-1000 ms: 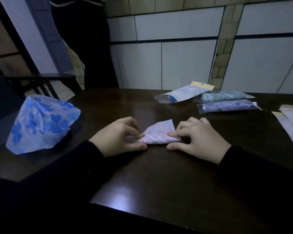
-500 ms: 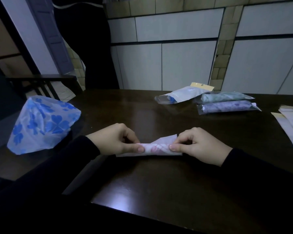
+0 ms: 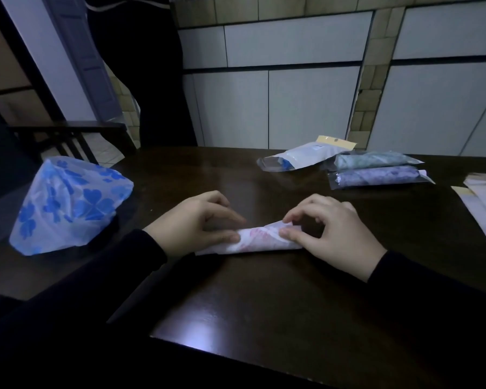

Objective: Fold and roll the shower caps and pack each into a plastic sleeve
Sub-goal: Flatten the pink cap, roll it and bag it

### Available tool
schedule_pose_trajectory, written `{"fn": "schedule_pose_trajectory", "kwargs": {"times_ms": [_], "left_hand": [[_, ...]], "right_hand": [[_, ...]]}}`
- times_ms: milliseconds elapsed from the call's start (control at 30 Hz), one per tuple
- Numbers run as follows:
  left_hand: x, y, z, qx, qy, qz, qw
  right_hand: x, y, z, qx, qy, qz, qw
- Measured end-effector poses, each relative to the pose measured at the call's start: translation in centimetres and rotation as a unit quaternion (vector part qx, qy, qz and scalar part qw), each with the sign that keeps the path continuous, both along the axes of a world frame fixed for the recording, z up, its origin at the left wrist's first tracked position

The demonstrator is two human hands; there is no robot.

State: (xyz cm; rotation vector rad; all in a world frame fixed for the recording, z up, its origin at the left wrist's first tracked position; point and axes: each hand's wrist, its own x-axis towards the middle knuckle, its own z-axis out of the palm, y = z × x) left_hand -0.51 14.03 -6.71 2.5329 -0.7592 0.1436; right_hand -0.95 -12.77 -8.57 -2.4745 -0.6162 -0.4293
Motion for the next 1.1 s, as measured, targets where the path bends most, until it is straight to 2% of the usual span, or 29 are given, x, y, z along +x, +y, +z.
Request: {"fn": "schedule_pose_trajectory", "kwargs": {"times_ms": [167, 367, 500, 633, 767, 833, 933, 1000, 1100], "left_hand": [[-0.2, -0.5, -0.6, 0.022, -0.056, -0.049, 0.997], [-0.4, -0.9, -0.4, 0.049, -0.016, -0.028, 0.998], [-0.5, -1.2, -0.1, 0.075, -0.034, -0.031, 0.996], [-0.5, -1.3, 0.3, 0.066, 0.007, -0.056, 0.996], [-0.3, -1.4, 0.3, 0.035, 0.024, -0.036, 0.998], [-0.4, -1.6, 0.4, 0.038, 0.022, -0.039, 0.998], [-0.4, -1.9, 0.4, 0.073, 0.011, -0.028, 0.997], [-0.2, -1.9, 0.1, 0.089, -0.002, -0.012, 0.996], [0.2, -1.8, -0.5, 0.086, -0.042, -0.014, 0.995]], "right_hand": [[-0.2, 0.2, 0.3, -0.069, -0.076, 0.035, 0.994], [0.0, -0.2, 0.7, -0.136, -0.040, 0.040, 0.989], [0.3, -0.4, 0.9, -0.159, -0.011, 0.065, 0.985], [0.5, -0.6, 1.4, -0.130, 0.047, 0.109, 0.984], [0.6, -0.7, 0.8, -0.023, 0.117, 0.096, 0.988], [0.5, -0.5, 0.3, -0.017, 0.089, 0.067, 0.994], [0.4, -0.4, 0.1, -0.079, -0.009, 0.031, 0.996], [0.3, -0.2, 0.2, -0.099, -0.060, 0.030, 0.993], [0.2, 0.0, 0.1, -0.100, -0.091, 0.042, 0.990]]}}
